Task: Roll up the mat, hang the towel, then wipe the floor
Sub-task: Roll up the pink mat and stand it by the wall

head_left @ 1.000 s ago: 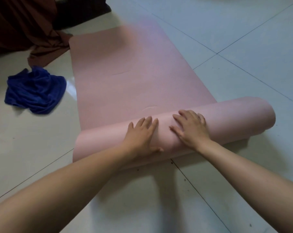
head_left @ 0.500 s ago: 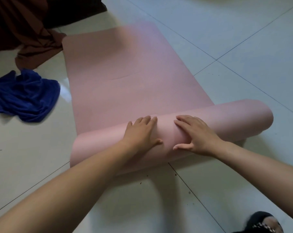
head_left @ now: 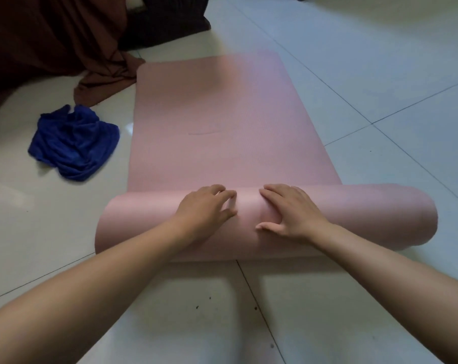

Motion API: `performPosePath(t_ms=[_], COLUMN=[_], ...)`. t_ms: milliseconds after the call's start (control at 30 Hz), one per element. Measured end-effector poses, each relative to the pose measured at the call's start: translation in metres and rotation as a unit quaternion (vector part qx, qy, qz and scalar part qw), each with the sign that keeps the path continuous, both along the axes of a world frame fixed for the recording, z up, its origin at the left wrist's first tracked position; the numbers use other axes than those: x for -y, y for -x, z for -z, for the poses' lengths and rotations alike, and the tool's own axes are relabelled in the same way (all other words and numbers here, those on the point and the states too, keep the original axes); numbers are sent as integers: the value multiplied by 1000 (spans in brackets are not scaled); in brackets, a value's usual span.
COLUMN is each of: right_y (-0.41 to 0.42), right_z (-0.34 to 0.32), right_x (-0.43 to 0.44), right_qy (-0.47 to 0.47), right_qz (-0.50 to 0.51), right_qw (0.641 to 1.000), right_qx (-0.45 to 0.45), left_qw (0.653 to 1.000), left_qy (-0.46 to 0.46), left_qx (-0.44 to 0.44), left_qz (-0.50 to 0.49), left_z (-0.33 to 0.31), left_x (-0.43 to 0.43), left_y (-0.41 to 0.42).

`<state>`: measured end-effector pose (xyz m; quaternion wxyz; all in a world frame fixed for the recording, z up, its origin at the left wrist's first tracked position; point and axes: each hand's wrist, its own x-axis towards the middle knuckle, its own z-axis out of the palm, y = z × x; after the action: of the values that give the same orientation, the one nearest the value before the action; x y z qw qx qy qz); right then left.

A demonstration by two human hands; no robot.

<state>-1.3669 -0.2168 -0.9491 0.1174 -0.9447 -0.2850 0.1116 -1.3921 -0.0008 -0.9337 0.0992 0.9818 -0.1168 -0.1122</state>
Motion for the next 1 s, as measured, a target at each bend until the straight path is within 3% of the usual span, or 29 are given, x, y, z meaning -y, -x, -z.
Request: performPosePath(t_ms=[167,433,733,1000], right_y=[-39,-56,-54,-36], right_z=[-2,-4,8,8], right_x=[-11,-13,-22,-15], right_qy=[-31,-7,-76,30], right_qz=[11,48,108,33], right_qw=[999,998,991,999], right_qx=[-31,-47,27,22], left_qw=[997,982,991,995], left_qy=[-63,-151,-114,-85], left_qx=[-42,-103,-68,-51], left_qz=[-17,45,16,30], left_z=[-9,-15,13,23], left_x=[-5,-10,-22,-39], left_y=[3,5,-16,-40])
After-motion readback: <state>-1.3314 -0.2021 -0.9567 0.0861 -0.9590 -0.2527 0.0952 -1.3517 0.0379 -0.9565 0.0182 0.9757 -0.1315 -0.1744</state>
